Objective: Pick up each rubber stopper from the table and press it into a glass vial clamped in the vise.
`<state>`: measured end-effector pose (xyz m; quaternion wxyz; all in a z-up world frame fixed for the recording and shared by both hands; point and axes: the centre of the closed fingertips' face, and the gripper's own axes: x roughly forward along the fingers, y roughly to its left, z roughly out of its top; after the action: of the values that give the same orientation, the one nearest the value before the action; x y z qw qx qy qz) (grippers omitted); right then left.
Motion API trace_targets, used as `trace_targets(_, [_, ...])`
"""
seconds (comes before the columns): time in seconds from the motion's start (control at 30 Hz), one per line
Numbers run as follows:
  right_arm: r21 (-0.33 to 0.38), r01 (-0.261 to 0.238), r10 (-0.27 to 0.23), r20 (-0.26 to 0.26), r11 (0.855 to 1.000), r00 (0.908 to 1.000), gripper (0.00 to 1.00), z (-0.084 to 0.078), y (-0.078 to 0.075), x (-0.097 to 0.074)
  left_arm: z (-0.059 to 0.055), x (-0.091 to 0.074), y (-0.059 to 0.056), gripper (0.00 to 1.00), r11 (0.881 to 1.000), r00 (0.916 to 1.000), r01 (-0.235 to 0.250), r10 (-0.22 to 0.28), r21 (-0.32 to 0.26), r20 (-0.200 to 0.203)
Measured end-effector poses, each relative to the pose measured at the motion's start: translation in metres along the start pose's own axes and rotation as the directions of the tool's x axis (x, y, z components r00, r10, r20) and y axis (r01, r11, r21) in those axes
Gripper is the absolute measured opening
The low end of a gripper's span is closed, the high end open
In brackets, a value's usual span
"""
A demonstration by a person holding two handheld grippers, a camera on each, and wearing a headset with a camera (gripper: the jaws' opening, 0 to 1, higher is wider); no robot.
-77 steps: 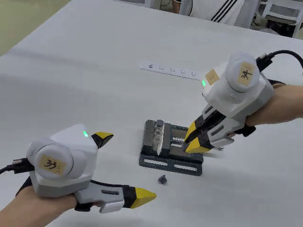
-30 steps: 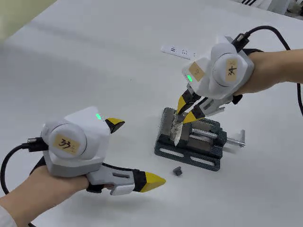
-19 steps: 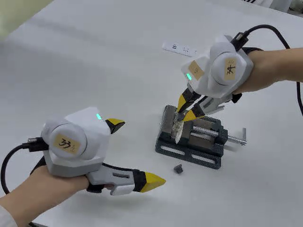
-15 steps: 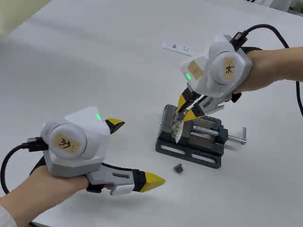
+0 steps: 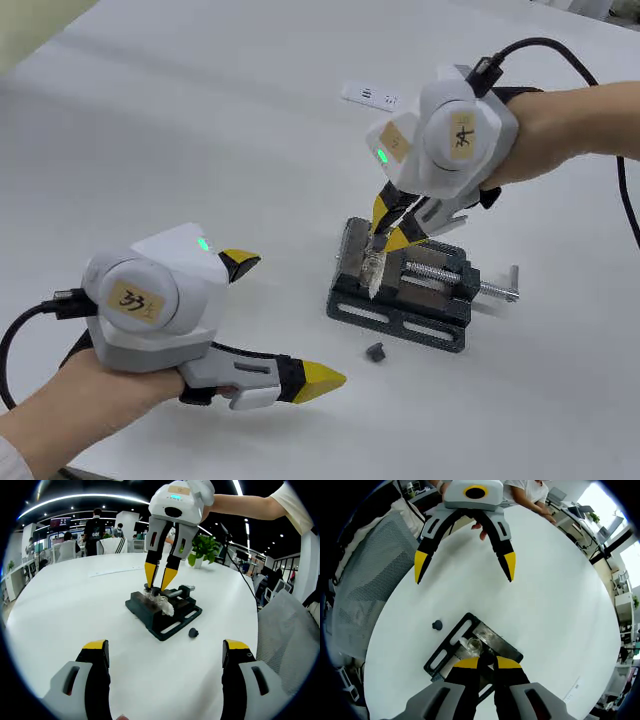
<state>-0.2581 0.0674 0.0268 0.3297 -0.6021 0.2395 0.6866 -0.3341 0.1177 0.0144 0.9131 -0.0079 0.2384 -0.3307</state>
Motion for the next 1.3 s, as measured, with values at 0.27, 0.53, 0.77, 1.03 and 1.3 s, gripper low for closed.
trace_targets(0.27, [0.109, 0.001, -0.001, 0.005, 0.994, 1.0, 0.04, -0.0003, -0.0019, -0.0006, 0.0014, 0.0006, 0.0, 0.93, 1.0, 1.0, -0.004, 0.004, -0.001, 0.003])
trace_targets(0.53, [0.194, 0.026, -0.025, -0.004, 0.981, 0.9997, 0.04, -0.0009, -0.0029, -0.0006, 0.0031, 0.0019, -0.0031, 0.93, 1.0, 1.0, -0.002, 0.002, -0.001, 0.006])
trace_targets(0.77, [0.164, 0.045, -0.051, 0.035, 0.985, 0.998, 0.04, -0.0017, -0.0016, -0.0013, 0.0029, 0.0011, -0.0038, 0.93, 1.0, 1.0, -0.002, 0.002, -0.006, 0.007])
trace_targets(1.03, [0.156, 0.046, -0.057, 0.065, 0.987, 0.9963, 0.04, -0.0005, -0.0023, -0.0006, 0.0031, 0.0001, -0.0043, 0.92, 1.0, 1.0, -0.005, 0.005, -0.009, 0.005])
trace_targets(1.3, [0.128, 0.052, -0.061, 0.064, 0.99, 0.9961, 0.06, -0.0002, -0.0011, -0.0016, 0.0042, 0.0004, -0.0035, 0.92, 1.0, 1.0, -0.003, 0.003, -0.008, 0.006])
